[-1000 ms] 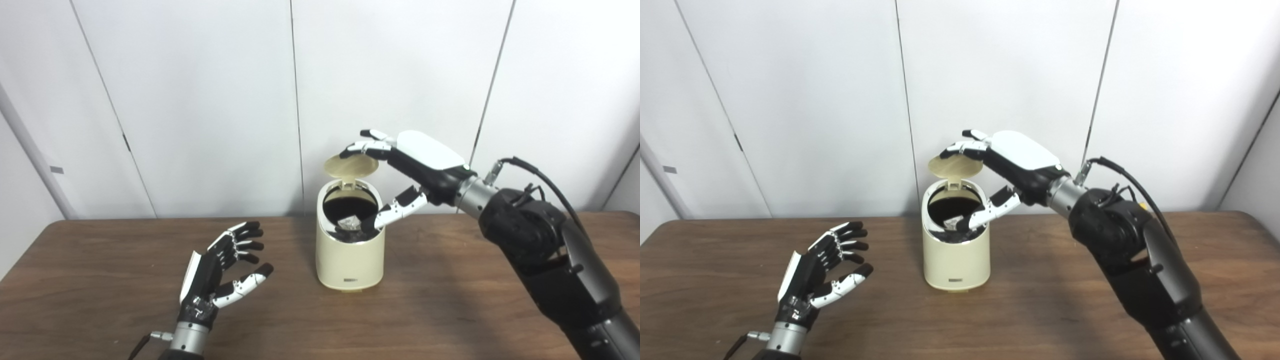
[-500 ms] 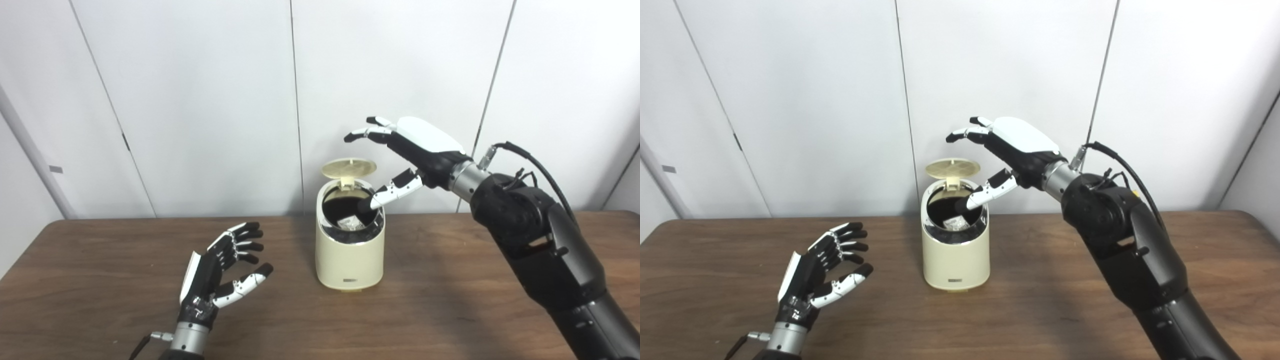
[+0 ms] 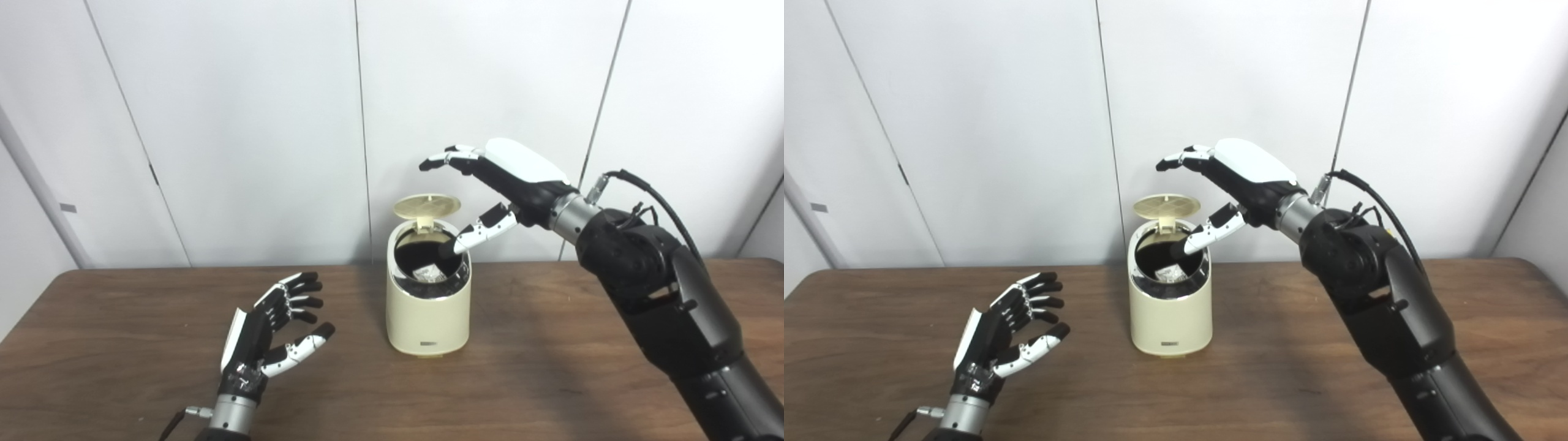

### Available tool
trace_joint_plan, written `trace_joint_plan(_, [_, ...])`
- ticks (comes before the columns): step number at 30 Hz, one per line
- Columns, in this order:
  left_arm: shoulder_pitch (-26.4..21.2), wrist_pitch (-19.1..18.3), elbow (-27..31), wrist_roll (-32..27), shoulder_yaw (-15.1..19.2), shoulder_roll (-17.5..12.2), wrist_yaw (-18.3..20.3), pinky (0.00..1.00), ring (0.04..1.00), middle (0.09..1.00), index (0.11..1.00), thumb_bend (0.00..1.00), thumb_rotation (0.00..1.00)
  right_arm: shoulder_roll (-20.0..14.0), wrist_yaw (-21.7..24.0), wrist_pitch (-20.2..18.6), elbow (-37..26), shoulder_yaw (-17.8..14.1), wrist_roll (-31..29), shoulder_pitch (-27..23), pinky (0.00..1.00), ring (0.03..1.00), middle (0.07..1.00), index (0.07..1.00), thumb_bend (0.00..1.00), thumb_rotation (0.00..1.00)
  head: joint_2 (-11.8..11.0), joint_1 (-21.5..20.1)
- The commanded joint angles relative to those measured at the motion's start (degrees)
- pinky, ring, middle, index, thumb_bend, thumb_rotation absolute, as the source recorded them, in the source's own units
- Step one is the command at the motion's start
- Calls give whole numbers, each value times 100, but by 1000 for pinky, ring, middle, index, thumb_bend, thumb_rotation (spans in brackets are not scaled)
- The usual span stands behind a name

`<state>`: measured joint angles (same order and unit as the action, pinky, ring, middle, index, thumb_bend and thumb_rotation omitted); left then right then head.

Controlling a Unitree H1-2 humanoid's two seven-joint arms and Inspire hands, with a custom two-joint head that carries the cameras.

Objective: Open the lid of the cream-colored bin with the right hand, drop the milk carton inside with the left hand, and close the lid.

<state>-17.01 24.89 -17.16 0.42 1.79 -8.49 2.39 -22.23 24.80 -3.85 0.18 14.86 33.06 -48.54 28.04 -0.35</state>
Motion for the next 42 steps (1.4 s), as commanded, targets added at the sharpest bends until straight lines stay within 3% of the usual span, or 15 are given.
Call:
trace_joint_plan(1, [-254, 193, 130, 34, 26, -23, -50, 574, 672, 753, 792, 665, 197, -64, -37, 10, -220, -96, -45, -343, 781, 936, 853, 822, 753, 410, 10, 0])
trace_joint_plan(9, [-243, 196, 155, 12, 18, -6, -33, 584, 677, 754, 794, 652, 188, -154, 194, -15, -320, -11, 19, -259, 850, 956, 828, 808, 744, 455, 42, 18])
trace_joint_plan(27, [-168, 187, 219, 40, 22, 31, -60, 562, 668, 752, 795, 647, 168, -218, 340, 150, -321, -8, -33, -29, 831, 952, 849, 810, 766, 440, 128, 51])
trace_joint_plan(42, [-126, 166, 259, 115, 30, 43, -129, 571, 676, 757, 797, 659, 209, -297, 469, 185, -391, 59, -61, 57, 825, 959, 843, 812, 772, 437, 194, 60])
